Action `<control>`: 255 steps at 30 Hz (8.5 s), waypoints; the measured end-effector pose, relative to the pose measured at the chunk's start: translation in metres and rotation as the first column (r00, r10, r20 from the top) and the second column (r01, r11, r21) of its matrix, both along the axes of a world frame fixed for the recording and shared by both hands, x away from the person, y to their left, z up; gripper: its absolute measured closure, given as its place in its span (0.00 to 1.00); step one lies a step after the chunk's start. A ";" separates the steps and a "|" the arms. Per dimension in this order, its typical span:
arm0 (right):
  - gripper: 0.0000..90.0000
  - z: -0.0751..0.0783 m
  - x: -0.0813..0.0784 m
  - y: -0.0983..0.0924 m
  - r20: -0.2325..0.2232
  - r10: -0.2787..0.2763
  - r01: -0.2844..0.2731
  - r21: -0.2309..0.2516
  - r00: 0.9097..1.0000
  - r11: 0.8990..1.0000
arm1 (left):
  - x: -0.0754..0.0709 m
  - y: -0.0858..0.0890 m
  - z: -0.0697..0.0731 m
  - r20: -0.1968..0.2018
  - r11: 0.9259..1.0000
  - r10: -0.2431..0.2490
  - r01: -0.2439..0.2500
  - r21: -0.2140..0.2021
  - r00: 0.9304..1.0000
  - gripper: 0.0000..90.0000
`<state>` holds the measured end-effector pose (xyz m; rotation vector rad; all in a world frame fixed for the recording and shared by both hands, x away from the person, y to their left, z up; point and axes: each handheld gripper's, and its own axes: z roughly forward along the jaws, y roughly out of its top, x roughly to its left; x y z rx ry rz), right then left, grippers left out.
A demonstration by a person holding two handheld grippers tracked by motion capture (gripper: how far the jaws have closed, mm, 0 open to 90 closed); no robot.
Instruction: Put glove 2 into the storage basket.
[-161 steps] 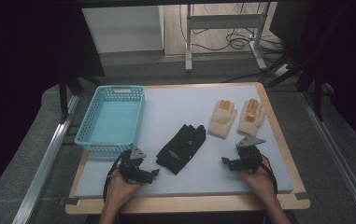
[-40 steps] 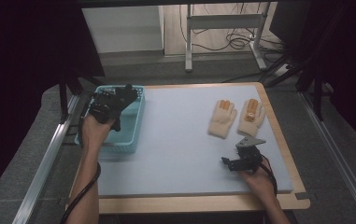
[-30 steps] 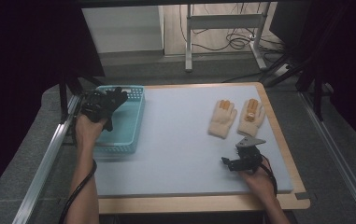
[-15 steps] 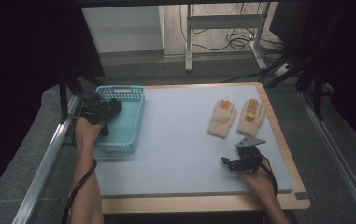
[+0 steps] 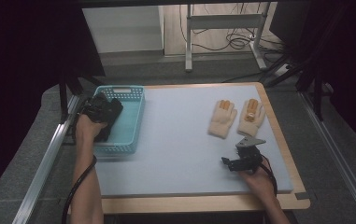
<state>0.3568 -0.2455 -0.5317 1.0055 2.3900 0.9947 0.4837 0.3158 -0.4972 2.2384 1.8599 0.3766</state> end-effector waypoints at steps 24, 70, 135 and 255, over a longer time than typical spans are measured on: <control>0.17 0.000 0.000 0.000 0.000 0.000 0.000 0.000 1.000 1.000 | -0.031 -0.009 0.030 0.256 0.962 -0.082 0.144 -0.233 0.963 0.03; 0.17 0.000 0.000 0.000 0.001 0.000 0.000 -0.002 1.000 1.000 | -0.147 -0.192 0.014 0.524 0.734 -0.453 0.635 -0.240 0.721 0.00; 0.23 0.035 0.118 0.016 0.009 -0.141 0.140 0.036 0.990 0.989 | -0.167 -0.200 -0.051 0.399 0.812 -0.463 0.559 -0.167 0.792 0.00; 0.40 0.028 0.144 -0.077 0.013 -0.284 0.284 0.023 0.959 0.959 | -0.166 -0.199 -0.051 0.400 0.812 -0.462 0.559 -0.169 0.792 0.00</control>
